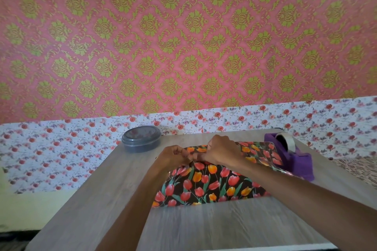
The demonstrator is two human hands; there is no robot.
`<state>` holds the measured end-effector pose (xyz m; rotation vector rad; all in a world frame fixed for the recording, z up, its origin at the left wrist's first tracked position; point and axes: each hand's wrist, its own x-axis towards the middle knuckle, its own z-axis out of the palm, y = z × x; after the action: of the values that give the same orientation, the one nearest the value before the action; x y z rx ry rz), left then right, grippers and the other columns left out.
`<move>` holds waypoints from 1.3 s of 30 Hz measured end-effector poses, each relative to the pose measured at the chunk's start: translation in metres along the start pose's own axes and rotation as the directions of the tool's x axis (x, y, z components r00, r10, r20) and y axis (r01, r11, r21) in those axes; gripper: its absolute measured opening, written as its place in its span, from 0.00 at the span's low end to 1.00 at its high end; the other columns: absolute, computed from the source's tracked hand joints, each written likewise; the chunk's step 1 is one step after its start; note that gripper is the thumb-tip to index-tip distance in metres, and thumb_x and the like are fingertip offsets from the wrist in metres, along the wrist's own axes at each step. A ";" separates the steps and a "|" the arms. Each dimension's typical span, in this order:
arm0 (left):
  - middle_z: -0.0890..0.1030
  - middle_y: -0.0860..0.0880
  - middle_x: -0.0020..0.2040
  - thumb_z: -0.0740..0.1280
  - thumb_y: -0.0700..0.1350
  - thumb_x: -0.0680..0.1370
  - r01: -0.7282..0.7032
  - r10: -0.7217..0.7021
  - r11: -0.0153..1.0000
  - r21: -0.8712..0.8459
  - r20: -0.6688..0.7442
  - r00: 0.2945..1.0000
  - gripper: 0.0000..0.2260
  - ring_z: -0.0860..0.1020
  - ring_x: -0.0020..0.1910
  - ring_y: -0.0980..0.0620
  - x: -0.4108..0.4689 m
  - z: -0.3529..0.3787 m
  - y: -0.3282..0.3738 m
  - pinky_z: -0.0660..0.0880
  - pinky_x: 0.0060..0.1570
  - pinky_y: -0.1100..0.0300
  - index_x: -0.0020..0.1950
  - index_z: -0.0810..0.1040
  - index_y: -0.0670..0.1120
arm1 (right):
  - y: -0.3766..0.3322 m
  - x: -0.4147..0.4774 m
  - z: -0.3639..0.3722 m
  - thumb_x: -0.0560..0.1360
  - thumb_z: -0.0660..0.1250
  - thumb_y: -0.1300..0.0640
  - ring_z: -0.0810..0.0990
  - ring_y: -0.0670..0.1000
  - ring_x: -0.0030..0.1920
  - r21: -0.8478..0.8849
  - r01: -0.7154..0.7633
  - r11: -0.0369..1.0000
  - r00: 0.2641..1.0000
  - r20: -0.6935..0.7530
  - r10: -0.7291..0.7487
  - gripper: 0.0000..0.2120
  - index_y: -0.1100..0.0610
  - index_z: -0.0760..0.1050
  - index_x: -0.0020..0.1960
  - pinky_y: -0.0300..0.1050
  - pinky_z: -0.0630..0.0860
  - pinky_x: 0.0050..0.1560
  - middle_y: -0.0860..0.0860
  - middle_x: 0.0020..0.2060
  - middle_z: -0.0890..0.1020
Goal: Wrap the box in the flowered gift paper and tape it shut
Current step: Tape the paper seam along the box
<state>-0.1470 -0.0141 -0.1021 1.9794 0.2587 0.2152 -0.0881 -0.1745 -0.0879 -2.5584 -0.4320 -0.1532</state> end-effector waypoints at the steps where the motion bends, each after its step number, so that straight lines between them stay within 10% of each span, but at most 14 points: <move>1: 0.82 0.48 0.41 0.75 0.37 0.72 -0.001 0.001 1.000 0.000 0.003 1.000 0.07 0.79 0.40 0.55 0.000 0.000 0.000 0.73 0.37 0.65 0.48 0.80 0.40 | 0.000 -0.001 -0.001 0.63 0.76 0.34 0.62 0.46 0.19 0.003 0.004 1.000 1.000 -0.001 -0.004 0.29 0.53 0.65 0.26 0.36 0.58 0.24 0.47 0.20 0.65; 7: 0.82 0.48 0.44 0.75 0.38 0.73 0.018 -0.018 1.000 -0.009 -0.023 1.000 0.05 0.79 0.47 0.51 0.001 0.004 0.001 0.73 0.41 0.61 0.45 0.80 0.43 | -0.002 -0.002 -0.008 0.70 0.71 0.58 0.70 0.48 0.21 0.004 -0.039 0.999 0.999 0.035 0.039 0.08 0.61 0.78 0.34 0.36 0.68 0.25 0.50 0.22 0.74; 13: 0.82 0.48 0.46 0.76 0.40 0.72 0.046 -0.047 0.999 -0.014 -0.043 0.998 0.06 0.78 0.51 0.49 0.001 0.006 -0.003 0.74 0.46 0.60 0.45 0.79 0.43 | 0.002 -0.003 -0.002 0.69 0.75 0.45 0.68 0.49 0.24 0.001 -0.021 1.000 1.000 0.011 0.021 0.20 0.56 0.71 0.31 0.39 0.62 0.26 0.50 0.25 0.71; 19: 0.82 0.48 0.44 0.75 0.40 0.72 0.049 -0.050 0.998 -0.028 -0.046 0.998 0.06 0.79 0.50 0.48 0.000 0.005 -0.002 0.75 0.52 0.55 0.41 0.79 0.44 | -0.003 0.006 -0.014 0.75 0.71 0.61 0.75 0.49 0.25 0.152 -0.152 0.977 0.972 0.204 0.120 0.13 0.66 0.76 0.57 0.37 0.72 0.26 0.60 0.39 0.85; 26: 0.81 0.47 0.45 0.75 0.39 0.73 0.050 -0.051 0.999 -0.021 -0.049 0.997 0.06 0.78 0.50 0.50 0.001 0.005 -0.002 0.75 0.54 0.54 0.46 0.79 0.42 | -0.006 -0.001 -0.002 0.68 0.74 0.44 0.65 0.47 0.22 -0.075 -0.100 0.992 0.994 -0.050 0.096 0.19 0.55 0.68 0.34 0.34 0.58 0.24 0.47 0.24 0.67; 31: 0.81 0.49 0.42 0.75 0.39 0.73 0.018 -0.015 0.999 0.050 -0.054 0.998 0.06 0.78 0.47 0.52 0.003 0.006 -0.001 0.74 0.46 0.59 0.41 0.79 0.44 | -0.007 -0.008 0.004 0.71 0.71 0.54 0.64 0.47 0.21 -0.106 -0.020 0.994 0.989 -0.145 0.004 0.18 0.55 0.66 0.29 0.34 0.59 0.24 0.47 0.22 0.65; 39: 0.81 0.58 0.49 0.75 0.43 0.72 -0.277 0.350 0.829 0.486 -0.065 0.934 0.11 0.77 0.52 0.55 0.006 0.005 0.002 0.76 0.57 0.48 0.40 0.78 0.58 | 0.023 -0.006 -0.026 0.76 0.69 0.54 0.80 0.45 0.32 -0.066 0.211 0.975 0.977 -0.006 -0.211 0.08 0.51 0.80 0.39 0.38 0.74 0.31 0.47 0.40 0.84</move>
<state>-0.1394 -0.0173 -0.1017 2.4939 0.0788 0.5646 -0.0864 -0.2080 -0.0784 -2.5685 -0.7048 -0.2644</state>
